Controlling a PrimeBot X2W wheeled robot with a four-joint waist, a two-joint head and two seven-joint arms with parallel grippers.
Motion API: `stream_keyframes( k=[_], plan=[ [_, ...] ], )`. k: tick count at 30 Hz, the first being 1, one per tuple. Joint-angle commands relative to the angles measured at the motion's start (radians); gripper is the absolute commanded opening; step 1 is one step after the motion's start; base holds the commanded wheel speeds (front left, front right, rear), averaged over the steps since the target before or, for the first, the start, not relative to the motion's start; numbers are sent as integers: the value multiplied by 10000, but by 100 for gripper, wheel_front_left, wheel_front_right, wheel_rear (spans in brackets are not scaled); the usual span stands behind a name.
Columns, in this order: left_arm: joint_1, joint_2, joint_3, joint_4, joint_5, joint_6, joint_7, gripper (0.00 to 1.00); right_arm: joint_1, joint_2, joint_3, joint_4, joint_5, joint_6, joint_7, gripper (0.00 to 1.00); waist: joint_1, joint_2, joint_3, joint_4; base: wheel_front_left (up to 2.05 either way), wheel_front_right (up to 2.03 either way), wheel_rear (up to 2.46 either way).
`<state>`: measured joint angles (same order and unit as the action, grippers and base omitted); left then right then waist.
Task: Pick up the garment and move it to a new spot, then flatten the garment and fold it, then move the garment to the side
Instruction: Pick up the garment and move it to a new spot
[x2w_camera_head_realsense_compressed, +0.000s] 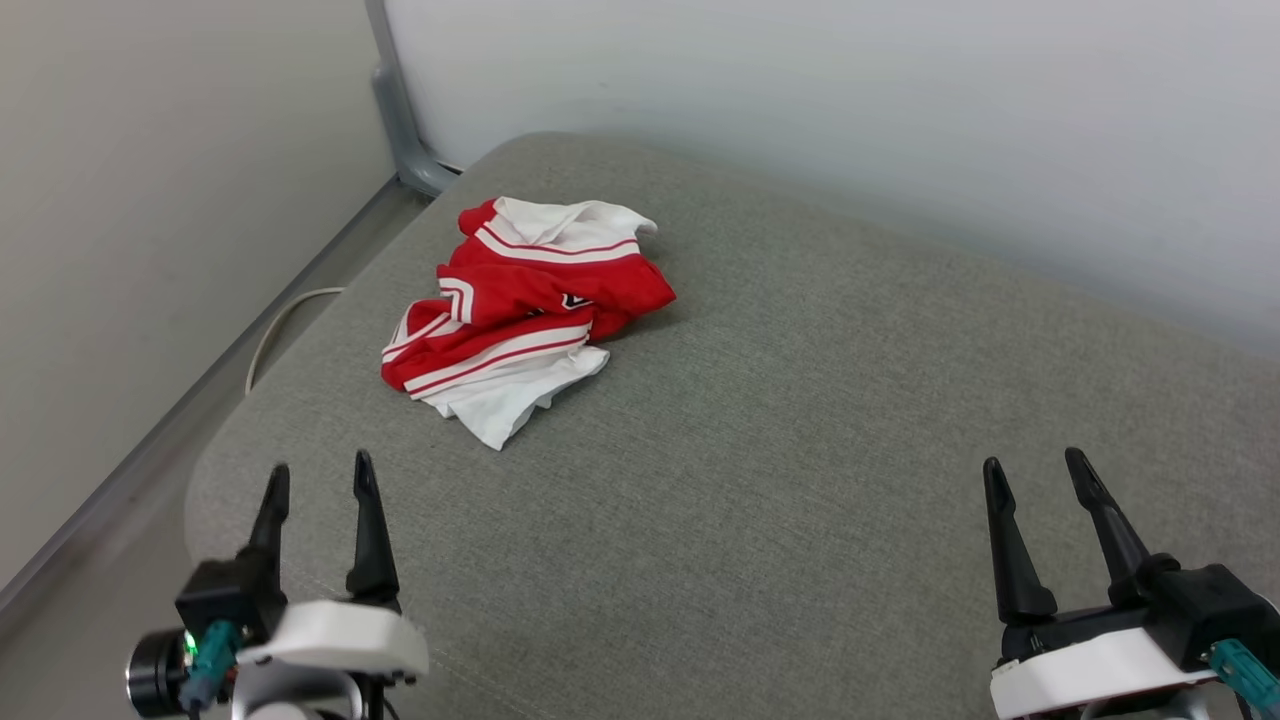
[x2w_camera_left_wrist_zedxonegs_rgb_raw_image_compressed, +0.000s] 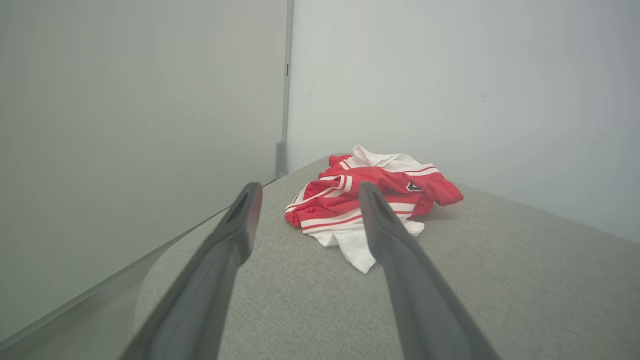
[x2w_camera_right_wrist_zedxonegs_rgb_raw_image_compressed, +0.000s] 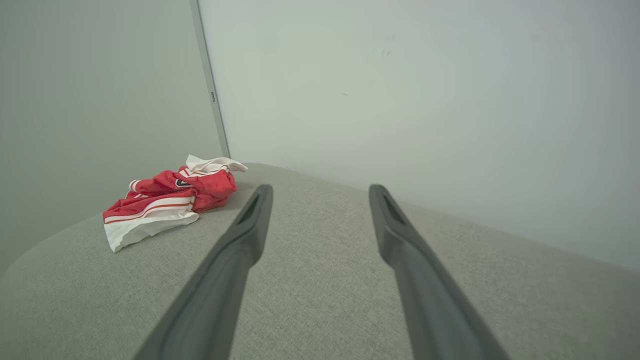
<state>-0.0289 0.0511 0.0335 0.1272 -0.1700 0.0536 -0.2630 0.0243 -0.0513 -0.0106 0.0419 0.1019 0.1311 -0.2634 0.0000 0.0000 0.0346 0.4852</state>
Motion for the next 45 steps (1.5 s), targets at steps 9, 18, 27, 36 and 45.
stream_keyframes(
  k=[9, 18, 27, 36, 45],
  plan=[
    [-2803, 294, 1099, 132, 211, -949, -26, 100, -686, 19, 0, -516, -746, -7, -20, 100, 0, 0, 1321, -891, 0, 0, 0],
    [-5362, 1151, 1705, 985, -85, -1552, -25, 100, -1375, 17, -107, -1211, -1357, -7, -20, 100, 0, 0, 2799, -1613, 0, 0, 0],
    [-7259, 2502, 913, 3026, -964, -1814, 1069, 100, -1737, 17, -244, -1740, -1874, -7, -20, 100, 0, 0, 3766, -2099, 0, 0, 0],
    [-7823, 4030, -1434, 4001, -3677, -1822, 4779, 100, -1943, 17, -327, -1987, -2023, -7, -21, 100, 0, 0, 4238, -2319, 0, 0, 0],
    [-8047, 4972, -2308, 4838, -5878, -1823, 7527, 100, -2186, 17, -359, -2111, -2100, -7, -21, 100, 0, 0, 4731, -2733, 0, 0, 0]
  ],
)
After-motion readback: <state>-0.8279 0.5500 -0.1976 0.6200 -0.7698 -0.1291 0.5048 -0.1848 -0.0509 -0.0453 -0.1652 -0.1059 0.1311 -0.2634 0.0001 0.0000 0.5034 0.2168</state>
